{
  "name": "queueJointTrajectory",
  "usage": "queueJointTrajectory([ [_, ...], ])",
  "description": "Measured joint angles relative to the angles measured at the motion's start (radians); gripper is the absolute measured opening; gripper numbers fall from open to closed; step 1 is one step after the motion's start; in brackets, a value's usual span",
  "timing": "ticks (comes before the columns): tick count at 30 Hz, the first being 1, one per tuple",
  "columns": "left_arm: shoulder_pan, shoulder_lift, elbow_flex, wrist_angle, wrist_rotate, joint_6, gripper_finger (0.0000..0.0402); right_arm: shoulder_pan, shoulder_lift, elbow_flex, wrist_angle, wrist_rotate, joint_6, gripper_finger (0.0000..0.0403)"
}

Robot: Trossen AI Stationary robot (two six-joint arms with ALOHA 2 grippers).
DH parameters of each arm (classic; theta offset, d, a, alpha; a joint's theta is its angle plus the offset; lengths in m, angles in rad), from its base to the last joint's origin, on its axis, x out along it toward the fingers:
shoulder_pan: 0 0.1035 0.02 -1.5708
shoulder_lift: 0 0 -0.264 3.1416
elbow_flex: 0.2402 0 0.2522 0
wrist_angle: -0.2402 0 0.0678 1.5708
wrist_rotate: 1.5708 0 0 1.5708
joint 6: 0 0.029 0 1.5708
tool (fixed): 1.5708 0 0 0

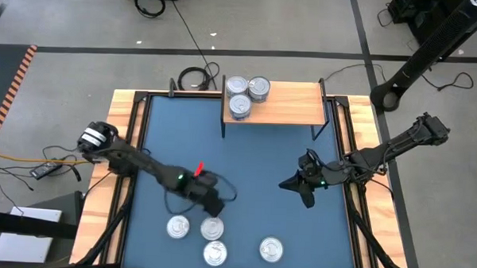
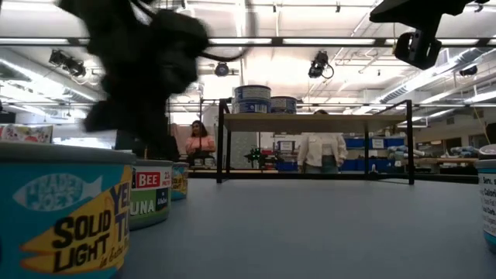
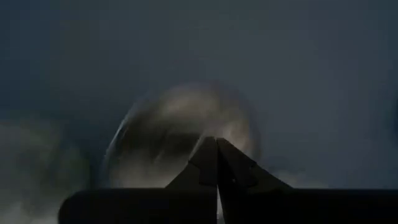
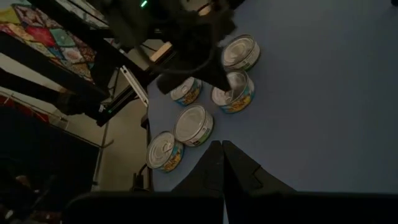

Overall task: Stack canned seafood by type on shelf
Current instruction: Put the yellow blue tuna can on the shelf

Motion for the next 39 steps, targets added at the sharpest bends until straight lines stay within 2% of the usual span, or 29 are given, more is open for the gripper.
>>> queueJointTrajectory([
  [5, 0.112, 0.071, 0.004, 0.219, 0.072, 0.098, 0.0000, 0.000, -0.003, 0.000, 0.003, 0.000, -0.012, 0.0000],
  [7, 0.133, 0.078, 0.021, 0.212, 0.045, 0.107, 0.0000, 0.000, -0.008, 0.000, 0.009, 0.000, -0.018, 0.0000],
  [10, 0.137, 0.034, 0.087, 0.087, -0.092, 0.177, 0.0000, 0.000, -0.018, 0.000, 0.010, 0.000, -0.025, 0.0000],
  [15, 0.140, -0.055, 0.275, -0.159, -0.216, 0.287, 0.0000, -0.007, -0.028, 0.001, 0.003, 0.005, -0.057, 0.0001],
  [18, 0.141, -0.076, 0.373, -0.365, -0.251, 0.259, 0.0000, -0.017, -0.029, 0.001, -0.002, 0.007, -0.057, 0.0001],
  [20, 0.141, -0.080, 0.403, -0.461, -0.218, 0.188, 0.0000, -0.021, -0.029, 0.001, -0.001, 0.007, -0.057, 0.0001],
  [22, 0.140, -0.076, 0.389, -0.492, -0.103, 0.148, 0.0000, -0.023, -0.029, 0.001, 0.000, 0.008, -0.055, 0.0001],
  [24, 0.126, -0.074, 0.350, -0.418, 0.011, 0.133, 0.0000, -0.023, -0.028, 0.001, -0.001, 0.007, -0.059, 0.0001],
  [26, 0.106, -0.075, 0.308, -0.335, 0.063, 0.084, 0.0000, -0.023, -0.028, 0.001, -0.001, 0.007, -0.065, 0.0001],
  [31, 0.067, -0.075, 0.204, -0.279, 0.059, -0.071, 0.0000, -0.018, -0.028, 0.001, 0.000, 0.007, -0.071, 0.0001],
  [34, 0.033, -0.075, 0.144, -0.289, 0.016, -0.160, 0.0000, -0.018, -0.028, 0.001, 0.000, 0.007, -0.075, 0.0001],
  [39, 0.023, -0.043, 0.105, -0.306, -0.038, -0.222, 0.0000, -0.018, -0.028, 0.001, -0.001, 0.007, -0.082, 0.0001],
])
